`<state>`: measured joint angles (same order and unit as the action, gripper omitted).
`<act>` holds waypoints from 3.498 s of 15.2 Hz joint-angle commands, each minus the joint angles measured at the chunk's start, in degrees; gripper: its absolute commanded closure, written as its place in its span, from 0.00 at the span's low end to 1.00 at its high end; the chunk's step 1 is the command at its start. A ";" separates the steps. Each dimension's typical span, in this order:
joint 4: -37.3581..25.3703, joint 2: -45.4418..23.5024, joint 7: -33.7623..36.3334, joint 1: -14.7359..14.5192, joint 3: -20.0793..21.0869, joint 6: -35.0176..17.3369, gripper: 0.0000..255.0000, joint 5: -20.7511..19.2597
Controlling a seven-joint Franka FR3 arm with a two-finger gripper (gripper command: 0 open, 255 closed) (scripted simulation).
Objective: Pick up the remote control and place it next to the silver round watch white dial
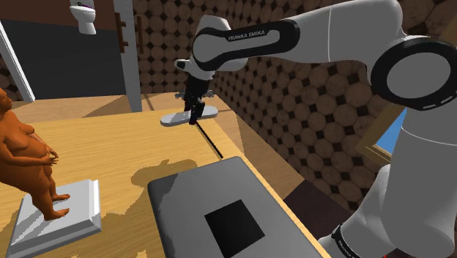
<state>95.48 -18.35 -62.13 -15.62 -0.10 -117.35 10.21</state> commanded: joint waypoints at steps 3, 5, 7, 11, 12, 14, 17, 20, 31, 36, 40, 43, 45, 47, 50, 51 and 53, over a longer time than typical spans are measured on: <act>3.75 2.29 4.69 -3.22 1.48 -2.23 1.00 -0.67; 5.08 3.17 7.16 -4.84 2.28 -3.06 1.00 -1.04; 6.14 3.85 9.69 -6.46 3.11 -3.79 1.00 -1.44; 7.39 4.62 14.89 -9.70 4.80 -4.99 1.00 -2.33; 7.53 4.69 16.22 -10.51 5.23 -5.23 1.00 -2.57; 7.60 4.68 18.90 -12.15 6.08 -5.65 1.00 -3.10; 7.19 4.28 22.98 -14.63 7.33 -6.09 1.00 -3.99; 6.15 3.45 27.11 -17.15 8.52 -6.31 1.00 -5.01; -3.38 -3.47 42.07 -27.11 11.86 -4.78 1.00 -9.75; -11.19 -8.73 48.33 -32.16 12.64 -2.48 1.00 -12.21; -19.62 -14.14 52.87 -36.49 12.92 0.42 1.00 -14.17; -27.85 -19.20 55.89 -40.00 12.89 3.49 1.00 -15.56; -34.81 -23.35 57.68 -42.51 12.77 6.23 1.00 -16.45; -41.00 -26.95 58.79 -44.46 12.59 8.75 1.00 -17.04; -38.37 -26.78 58.84 -44.23 12.55 6.31 1.00 -17.05; -37.65 -26.82 58.86 -44.17 12.54 5.56 1.00 -17.07; -36.23 -26.89 58.90 -44.06 12.51 4.08 1.00 -17.11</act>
<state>58.42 -45.30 -3.22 -59.78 12.43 -112.45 -6.89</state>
